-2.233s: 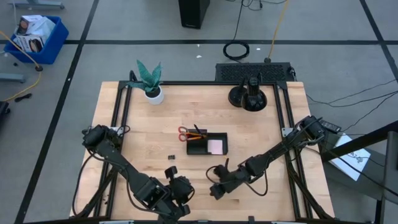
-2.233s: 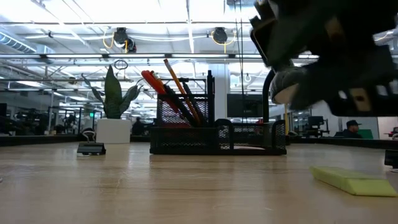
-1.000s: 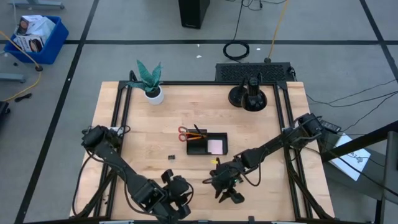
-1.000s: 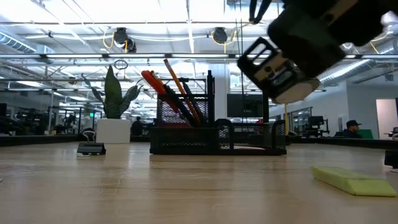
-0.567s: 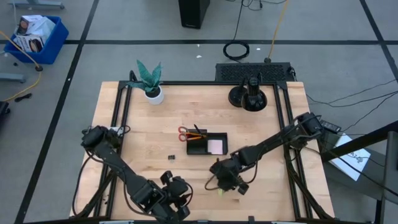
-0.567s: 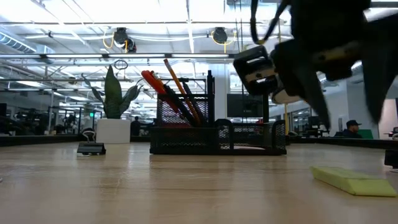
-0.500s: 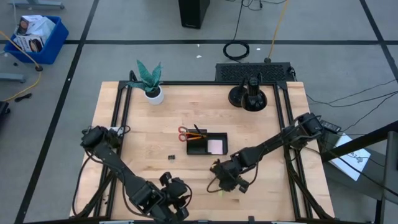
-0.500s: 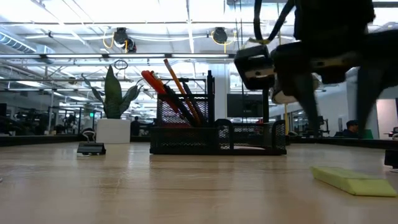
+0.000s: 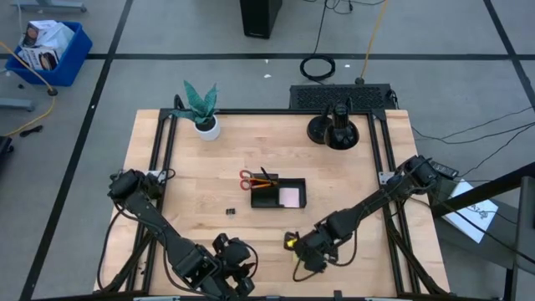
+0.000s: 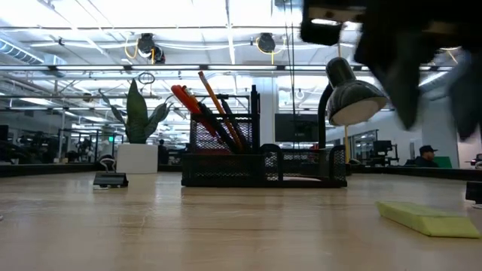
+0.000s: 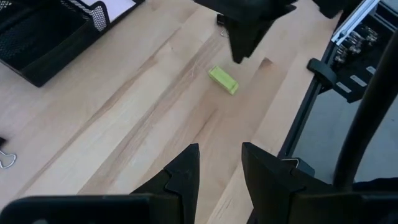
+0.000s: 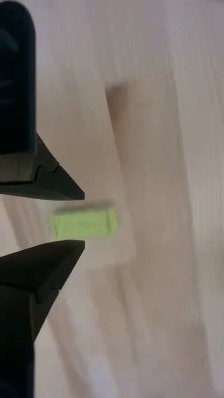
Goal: Pick and place office supplies into organizer
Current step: Put the green eraser into the desk organizer
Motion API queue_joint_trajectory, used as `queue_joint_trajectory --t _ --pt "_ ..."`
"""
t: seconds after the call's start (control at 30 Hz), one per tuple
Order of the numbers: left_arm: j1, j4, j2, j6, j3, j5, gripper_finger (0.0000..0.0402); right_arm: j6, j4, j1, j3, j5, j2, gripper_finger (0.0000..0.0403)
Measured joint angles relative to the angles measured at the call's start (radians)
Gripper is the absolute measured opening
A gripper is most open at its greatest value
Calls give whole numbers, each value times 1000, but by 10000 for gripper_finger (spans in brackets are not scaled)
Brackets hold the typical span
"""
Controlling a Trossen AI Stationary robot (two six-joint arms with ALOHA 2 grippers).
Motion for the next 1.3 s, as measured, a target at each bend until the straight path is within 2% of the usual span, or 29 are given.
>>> queue_joint_trajectory --t 0.13,0.47,0.67,1.17,1.3 --pt "0 0 0 -11 0 0 124 -50 -16 18 0 1 0 105" --pt "0 3 0 -72 0 0 124 -22 0 21 0 11 0 105" --pt "0 3 0 -85 0 0 124 7 51 21 0 86 0 105" --pt "4 3 0 -85 0 0 124 -46 37 35 0 53 2 105" --pt "4 3 0 -85 0 0 124 -50 41 33 -1 56 2 121"
